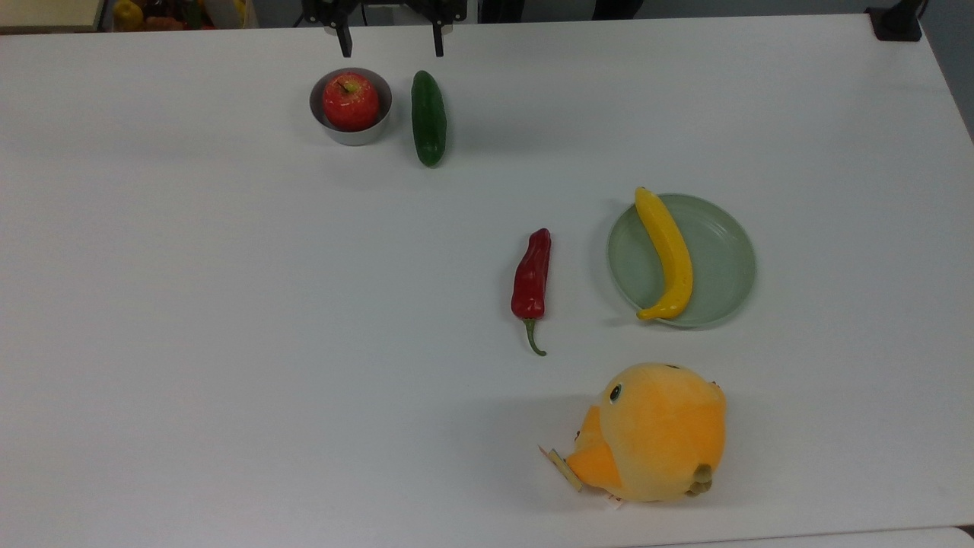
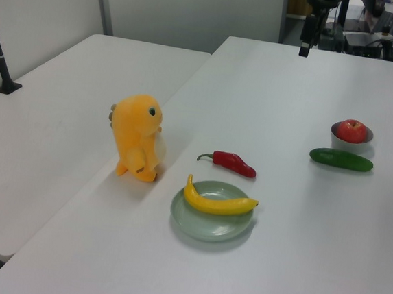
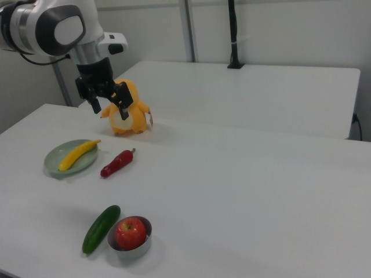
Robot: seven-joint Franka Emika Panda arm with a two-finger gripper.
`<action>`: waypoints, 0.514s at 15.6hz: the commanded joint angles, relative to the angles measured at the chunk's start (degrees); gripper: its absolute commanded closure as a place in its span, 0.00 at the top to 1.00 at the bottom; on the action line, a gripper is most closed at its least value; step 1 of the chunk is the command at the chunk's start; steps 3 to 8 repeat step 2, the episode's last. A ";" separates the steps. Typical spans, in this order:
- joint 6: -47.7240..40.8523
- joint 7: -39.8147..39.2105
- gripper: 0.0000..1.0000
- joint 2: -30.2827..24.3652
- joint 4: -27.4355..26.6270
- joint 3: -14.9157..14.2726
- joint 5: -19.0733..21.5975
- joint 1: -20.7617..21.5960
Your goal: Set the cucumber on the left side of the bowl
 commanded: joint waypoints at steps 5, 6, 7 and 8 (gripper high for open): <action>0.66 0.71 1.00 -0.10 -0.18 -0.32 0.98 0.29; 0.66 0.71 1.00 -0.10 -0.18 -0.32 0.98 0.29; 0.66 0.71 1.00 -0.10 -0.18 -0.32 0.98 0.29; 0.66 0.71 1.00 -0.10 -0.18 -0.32 0.98 0.29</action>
